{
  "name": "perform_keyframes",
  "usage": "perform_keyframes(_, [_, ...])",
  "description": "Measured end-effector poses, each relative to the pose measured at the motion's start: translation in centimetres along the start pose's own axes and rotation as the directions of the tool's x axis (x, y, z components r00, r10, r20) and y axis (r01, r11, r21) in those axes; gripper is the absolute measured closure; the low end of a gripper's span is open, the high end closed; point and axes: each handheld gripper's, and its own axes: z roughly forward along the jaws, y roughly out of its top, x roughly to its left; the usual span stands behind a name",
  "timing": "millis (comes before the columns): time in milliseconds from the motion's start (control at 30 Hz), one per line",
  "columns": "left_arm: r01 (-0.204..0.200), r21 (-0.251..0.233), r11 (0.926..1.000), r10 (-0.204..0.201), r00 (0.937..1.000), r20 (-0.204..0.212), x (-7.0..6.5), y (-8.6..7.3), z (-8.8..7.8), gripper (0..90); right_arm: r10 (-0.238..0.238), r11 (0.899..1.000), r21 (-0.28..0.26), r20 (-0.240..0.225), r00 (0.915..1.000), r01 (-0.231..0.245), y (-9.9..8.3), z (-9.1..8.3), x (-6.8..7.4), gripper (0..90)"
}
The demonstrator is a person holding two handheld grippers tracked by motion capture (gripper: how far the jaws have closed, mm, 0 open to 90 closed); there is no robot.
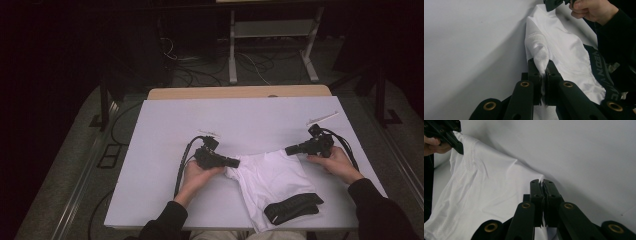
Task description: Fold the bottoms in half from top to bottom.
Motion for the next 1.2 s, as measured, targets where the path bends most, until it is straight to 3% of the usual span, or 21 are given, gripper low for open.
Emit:
perform_keyframes(333, [-0.015,0.007,0.9999,0.015,0.9979,-0.062,1.1,0.7,-2.0,85.3,0.016,1.000,-0.011,0.009,0.9998,-0.016,0.6,1.1,0.4,85.7])
perform_keyframes(600, [-0.023,0.021,0.9995,0.026,0.9939,-0.107,2.0,1.1,-3.3,85.3,0.007,1.000,-0.024,0.035,0.9994,-0.006,2.1,2.3,1.0,85.7])
perform_keyframes(833, [-0.054,0.060,0.9967,0.063,0.9858,-0.156,2.7,2.3,-4.5,85.3,0.024,0.999,-0.042,0.047,0.9986,-0.022,3.2,3.6,1.1,85.7])
perform_keyframes(1100, [-0.072,0.090,0.9933,0.089,0.9768,-0.195,4.1,3.3,-4.7,85.3,0.064,0.995,-0.077,0.087,0.9941,-0.058,4.1,4.6,1.0,85.7])
perform_keyframes(1200, [-0.058,0.095,0.9938,0.076,0.9773,-0.198,4.8,3.5,-4.4,85.3,0.075,0.993,-0.094,0.104,0.9918,-0.065,4.2,4.8,1.0,85.7])
